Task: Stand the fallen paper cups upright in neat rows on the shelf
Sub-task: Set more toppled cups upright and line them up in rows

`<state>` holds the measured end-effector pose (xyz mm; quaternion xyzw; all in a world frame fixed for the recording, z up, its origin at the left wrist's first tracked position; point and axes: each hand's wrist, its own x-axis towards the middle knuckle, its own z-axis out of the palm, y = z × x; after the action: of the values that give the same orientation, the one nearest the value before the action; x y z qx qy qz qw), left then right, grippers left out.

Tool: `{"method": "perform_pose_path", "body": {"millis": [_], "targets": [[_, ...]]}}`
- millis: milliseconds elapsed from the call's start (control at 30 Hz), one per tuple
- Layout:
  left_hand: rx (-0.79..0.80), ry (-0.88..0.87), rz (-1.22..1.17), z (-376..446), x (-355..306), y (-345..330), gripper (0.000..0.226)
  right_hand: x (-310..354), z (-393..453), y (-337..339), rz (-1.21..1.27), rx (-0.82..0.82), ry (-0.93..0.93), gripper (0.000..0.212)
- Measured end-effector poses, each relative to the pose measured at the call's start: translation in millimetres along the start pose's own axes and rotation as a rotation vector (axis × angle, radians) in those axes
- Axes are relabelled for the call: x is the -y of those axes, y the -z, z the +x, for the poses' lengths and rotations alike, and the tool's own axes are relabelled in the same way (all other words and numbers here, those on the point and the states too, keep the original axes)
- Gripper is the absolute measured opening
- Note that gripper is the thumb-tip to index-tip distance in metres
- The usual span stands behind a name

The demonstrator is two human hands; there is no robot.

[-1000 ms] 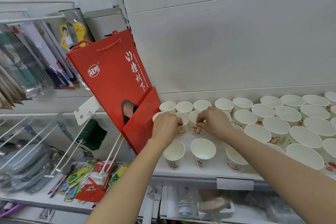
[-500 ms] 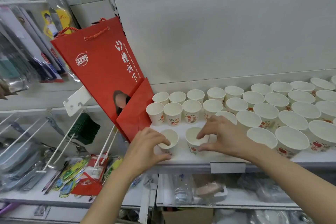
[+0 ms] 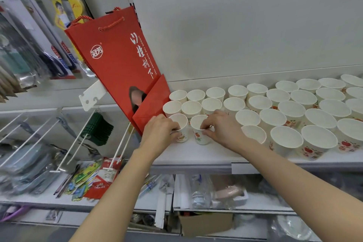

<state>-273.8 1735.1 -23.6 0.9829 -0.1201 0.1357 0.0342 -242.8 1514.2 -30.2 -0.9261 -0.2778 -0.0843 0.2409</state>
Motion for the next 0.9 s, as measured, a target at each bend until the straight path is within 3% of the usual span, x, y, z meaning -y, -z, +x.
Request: {"method": "perform_pose_path", "body": {"millis": [167, 367, 633, 733, 800, 900], "targets": [[0.091, -0.007, -0.026, 5.0, 5.8, 15.0, 0.031, -3.4, 0.4, -0.8, -0.038, -0.034, 0.007, 0.015], [0.184, -0.004, 0.041, 17.7, 10.4, 23.0, 0.01, 5.5, 4.1, -0.6, -0.103, 0.0, 0.023, 0.009], [0.241, 0.019, -0.061, 27.5, 12.5, 34.1, 0.023, 12.2, 6.7, 0.7, -0.136, -0.015, -0.016, 0.013], [0.175, 0.077, -0.156, 39.2, 18.6, 36.6, 0.026, 13.5, 5.7, -1.2, -0.141, -0.025, -0.012, 0.013], [0.147, 0.111, -0.1, 50.2, 19.5, 34.1, 0.026, 12.4, 5.2, -4.4, -0.129, -0.031, -0.01, 0.012], [0.243, 0.139, 0.08, 66.4, 14.1, 25.9, 0.027, 11.3, 5.4, -6.3, -0.102, -0.041, -0.041, 0.01]]}}
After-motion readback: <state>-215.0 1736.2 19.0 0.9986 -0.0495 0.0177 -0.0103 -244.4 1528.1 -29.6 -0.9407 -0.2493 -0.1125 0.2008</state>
